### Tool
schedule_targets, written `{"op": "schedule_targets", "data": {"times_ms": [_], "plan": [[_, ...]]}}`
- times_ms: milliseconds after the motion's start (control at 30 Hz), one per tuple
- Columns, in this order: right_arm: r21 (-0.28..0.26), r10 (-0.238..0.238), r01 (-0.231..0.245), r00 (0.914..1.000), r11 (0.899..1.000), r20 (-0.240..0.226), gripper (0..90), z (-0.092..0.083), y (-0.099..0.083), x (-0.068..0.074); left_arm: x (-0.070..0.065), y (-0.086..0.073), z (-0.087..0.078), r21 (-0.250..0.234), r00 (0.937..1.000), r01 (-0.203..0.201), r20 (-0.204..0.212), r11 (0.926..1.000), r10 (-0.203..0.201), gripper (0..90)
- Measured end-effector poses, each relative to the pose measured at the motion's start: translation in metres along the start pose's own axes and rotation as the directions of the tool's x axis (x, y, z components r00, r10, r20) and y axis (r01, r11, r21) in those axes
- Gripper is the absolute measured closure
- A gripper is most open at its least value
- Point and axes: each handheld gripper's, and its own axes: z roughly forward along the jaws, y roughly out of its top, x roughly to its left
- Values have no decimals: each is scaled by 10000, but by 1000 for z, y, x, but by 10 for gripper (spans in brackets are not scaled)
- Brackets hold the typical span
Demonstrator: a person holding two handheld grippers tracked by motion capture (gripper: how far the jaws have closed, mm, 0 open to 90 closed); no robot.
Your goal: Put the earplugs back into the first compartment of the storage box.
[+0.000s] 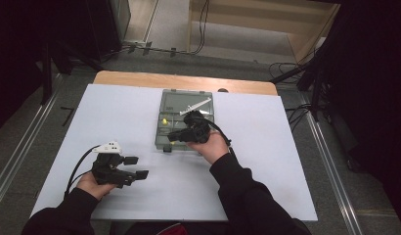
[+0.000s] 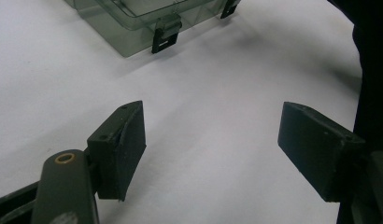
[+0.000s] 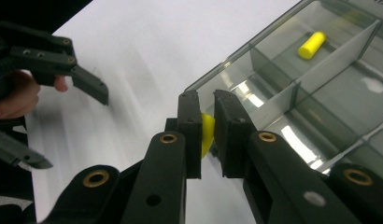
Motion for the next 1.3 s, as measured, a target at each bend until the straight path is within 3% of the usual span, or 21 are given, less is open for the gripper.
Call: {"op": "schedule_targets", "data": {"times_ms": [300, 667, 1000, 1067, 1233, 1300], "plan": [[-78, 55, -53, 9996, 10000, 261, 789, 8, 17, -11, -1, 0, 1, 4, 10000, -49, 12, 10000, 49, 237], [-415, 652, -630, 9964, 9972, 551, 781, 19, 39, -34, 0, 1, 3, 26, 10000, -68, 2, 10000, 68, 237], [-501, 445, -389, 9921, 9980, 1176, 754, 33, 47, -46, 0, 2, 3, 15, 9999, -127, 17, 9999, 127, 237], [-491, 606, -550, 9908, 9973, 1210, 748, 36, 47, -47, 0, 2, 4, 8, 9999, -100, 39, 9999, 100, 237], [-654, 615, -539, 9907, 9964, 1217, 620, 38, 45, -48, 1, 3, 3, 2, 9998, -59, 170, 10000, 59, 237], [-858, 357, -255, 9922, 9960, 1195, 570, 36, 46, -47, 1, 4, 4, -12, 10000, -44, 84, 10000, 44, 237]]}}
